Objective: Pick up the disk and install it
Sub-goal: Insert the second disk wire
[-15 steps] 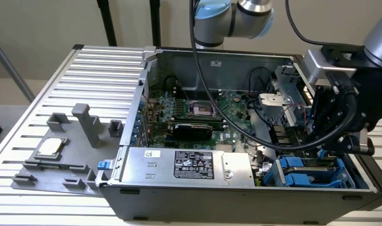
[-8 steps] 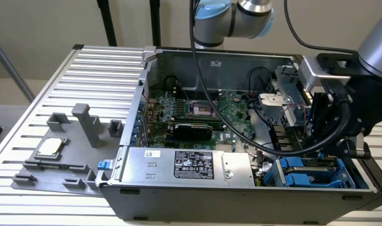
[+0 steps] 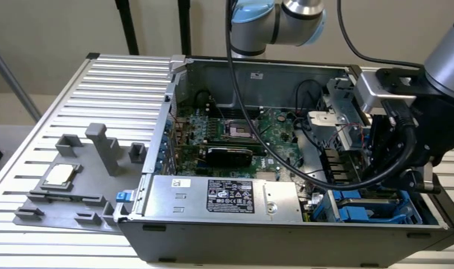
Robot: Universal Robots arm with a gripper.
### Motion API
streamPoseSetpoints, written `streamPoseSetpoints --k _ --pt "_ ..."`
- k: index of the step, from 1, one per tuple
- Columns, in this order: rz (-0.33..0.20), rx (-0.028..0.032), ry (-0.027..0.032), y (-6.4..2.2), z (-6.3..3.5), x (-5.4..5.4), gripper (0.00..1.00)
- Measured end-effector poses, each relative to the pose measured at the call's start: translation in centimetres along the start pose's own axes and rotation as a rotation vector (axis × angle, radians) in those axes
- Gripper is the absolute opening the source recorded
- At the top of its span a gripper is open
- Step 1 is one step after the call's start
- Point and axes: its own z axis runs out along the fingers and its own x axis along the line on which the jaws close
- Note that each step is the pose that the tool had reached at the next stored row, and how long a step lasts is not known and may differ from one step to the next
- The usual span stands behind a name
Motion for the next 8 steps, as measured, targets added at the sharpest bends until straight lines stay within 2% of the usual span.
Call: streamPoseSetpoints --k 5,8 --pt "0.000 0.0015 0.0018 -0.08 0.08 0.14 0.16" --pt "0.000 0.0073 0.0017 -0.11 0.22 0.15 0.16"
